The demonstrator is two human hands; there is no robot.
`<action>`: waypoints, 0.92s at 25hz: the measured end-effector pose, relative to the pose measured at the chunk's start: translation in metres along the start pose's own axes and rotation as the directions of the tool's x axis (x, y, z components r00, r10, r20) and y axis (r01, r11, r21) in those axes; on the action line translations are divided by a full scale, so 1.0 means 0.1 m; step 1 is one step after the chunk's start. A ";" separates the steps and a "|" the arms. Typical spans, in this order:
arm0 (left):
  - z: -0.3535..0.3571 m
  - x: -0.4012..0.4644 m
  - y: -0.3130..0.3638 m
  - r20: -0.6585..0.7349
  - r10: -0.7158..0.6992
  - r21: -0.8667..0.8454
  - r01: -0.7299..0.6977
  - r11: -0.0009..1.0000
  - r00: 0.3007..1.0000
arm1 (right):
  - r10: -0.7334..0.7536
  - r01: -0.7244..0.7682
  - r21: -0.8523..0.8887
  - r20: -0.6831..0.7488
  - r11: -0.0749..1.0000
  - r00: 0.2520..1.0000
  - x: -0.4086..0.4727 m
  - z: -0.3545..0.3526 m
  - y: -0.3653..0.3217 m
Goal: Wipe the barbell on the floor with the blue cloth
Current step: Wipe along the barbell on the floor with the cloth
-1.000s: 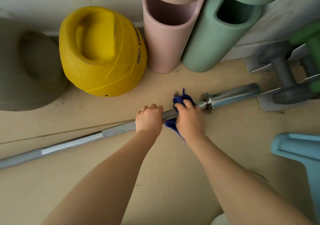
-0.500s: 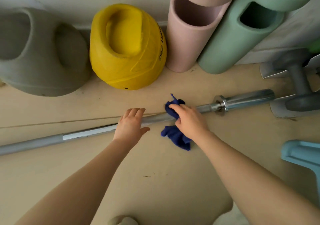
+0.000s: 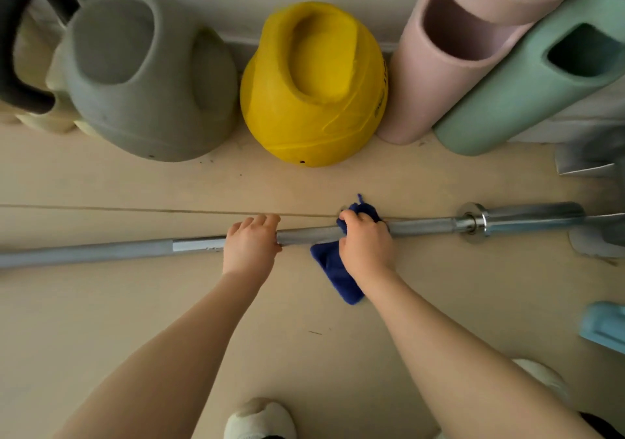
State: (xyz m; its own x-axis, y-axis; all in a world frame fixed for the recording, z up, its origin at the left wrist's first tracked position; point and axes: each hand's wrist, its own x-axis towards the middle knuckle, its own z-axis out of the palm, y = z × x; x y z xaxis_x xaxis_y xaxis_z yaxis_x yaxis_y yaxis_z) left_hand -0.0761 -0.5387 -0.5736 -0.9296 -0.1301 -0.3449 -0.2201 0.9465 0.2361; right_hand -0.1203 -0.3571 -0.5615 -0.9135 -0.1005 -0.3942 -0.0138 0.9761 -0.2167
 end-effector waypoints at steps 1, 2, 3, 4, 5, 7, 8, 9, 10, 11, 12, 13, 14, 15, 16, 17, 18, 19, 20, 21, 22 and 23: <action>0.00 0.00 -0.01 0.000 -0.002 -0.010 0.002 1.000 1.000 | -0.046 0.045 0.036 0.014 0.998 0.999 -0.06 0.07 -0.17; 0.00 0.00 -0.01 -0.004 0.002 -0.017 -0.003 1.000 1.000 | -0.139 0.134 0.096 0.047 0.986 0.989 -0.14 0.13 -0.37; 0.01 0.00 -0.02 -0.008 0.012 -0.027 -0.013 1.000 1.000 | -0.236 0.223 0.145 0.082 0.964 0.968 -0.22 0.19 -0.54; 0.01 0.01 -0.03 -0.007 0.030 -0.041 -0.030 0.999 1.000 | -0.306 0.286 0.165 0.117 0.944 0.945 -0.25 0.22 -0.63; 0.02 0.02 -0.02 0.005 0.055 -0.049 -0.055 0.997 0.998 | -0.362 0.339 0.165 0.138 0.926 0.922 -0.24 0.20 -0.64; 0.02 0.04 -0.04 0.048 0.088 -0.032 -0.087 0.996 0.995 | -0.389 0.384 0.063 0.173 0.921 0.905 -0.11 0.10 -0.45; 0.02 0.05 -0.04 0.057 0.082 -0.027 -0.081 0.996 0.995 | -0.335 0.344 -0.032 0.152 0.939 0.930 -0.06 0.05 -0.32; 0.02 0.05 -0.05 0.055 0.066 -0.034 -0.064 0.997 0.996 | -0.245 0.256 -0.106 0.106 0.961 0.964 -0.02 0.02 -0.25; 0.02 0.05 -0.05 0.047 0.049 -0.051 -0.046 0.998 0.998 | -0.168 0.176 -0.115 0.079 0.978 0.983 -0.02 0.01 -0.28; 0.01 0.05 -0.04 0.034 0.040 -0.065 -0.038 0.997 0.999 | -0.143 0.147 -0.052 0.079 0.988 0.987 -0.06 0.05 -0.40; -0.01 0.04 -0.03 0.015 0.036 -0.068 -0.035 0.997 0.999 | -0.175 0.170 0.051 0.111 0.984 0.978 -0.12 0.09 -0.58; -0.02 0.03 -0.03 -0.007 0.033 -0.069 -0.033 0.997 0.999 | -0.234 0.215 0.137 0.147 0.967 0.961 -0.21 0.16 -0.75; -0.03 0.02 -0.03 -0.025 0.028 -0.071 -0.029 0.997 0.999 | -0.292 0.264 0.174 0.163 0.949 0.943 -0.28 0.21 -0.85; -0.05 0.02 -0.03 -0.034 0.024 -0.071 -0.026 0.997 0.999 | -0.342 0.317 0.162 0.160 0.934 0.926 -0.30 0.23 -0.84; -0.05 0.02 -0.04 -0.028 0.023 -0.069 -0.025 0.997 0.999 | -0.374 0.361 0.107 0.154 0.927 0.915 -0.25 0.19 -0.74; -0.05 0.03 -0.04 -0.014 0.027 -0.064 -0.028 0.998 1.000 | -0.359 0.361 0.011 0.156 0.932 0.920 -0.16 0.14 -0.57; -0.05 0.04 -0.05 -0.003 0.030 -0.064 -0.030 0.997 1.000 | -0.288 0.299 -0.101 0.111 0.949 0.951 -0.09 0.10 -0.38; -0.05 0.04 -0.05 0.001 0.031 -0.070 -0.031 0.997 1.000 | -0.195 0.198 -0.200 0.032 0.960 0.980 -0.07 0.07 -0.26; -0.06 0.04 -0.06 0.003 0.032 -0.070 -0.032 0.997 0.999 | -0.122 0.113 -0.234 -0.027 0.966 0.992 -0.10 0.06 -0.23; -0.06 0.06 -0.07 0.004 0.035 -0.059 -0.035 0.998 0.999 | -0.107 0.095 -0.199 -0.048 0.975 0.993 -0.13 0.10 -0.30; -0.07 0.07 -0.07 0.009 0.040 -0.040 -0.039 0.998 0.999 | -0.151 0.147 -0.129 -0.023 0.981 0.988 -0.19 0.15 -0.44; -0.07 0.08 -0.06 0.017 0.045 -0.023 -0.044 0.999 0.999 | -0.227 0.228 -0.071 0.012 0.971 0.974 -0.25 0.22 -0.55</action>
State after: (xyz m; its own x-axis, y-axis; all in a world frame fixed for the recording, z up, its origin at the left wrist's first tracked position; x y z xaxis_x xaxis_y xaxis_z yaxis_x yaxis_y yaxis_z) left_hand -0.0847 -0.5478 -0.5711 -0.9332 -0.0823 -0.3498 -0.1854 0.9442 0.2723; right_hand -0.0879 -0.4123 -0.5592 -0.8816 -0.3221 -0.3449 -0.2504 0.9388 -0.2367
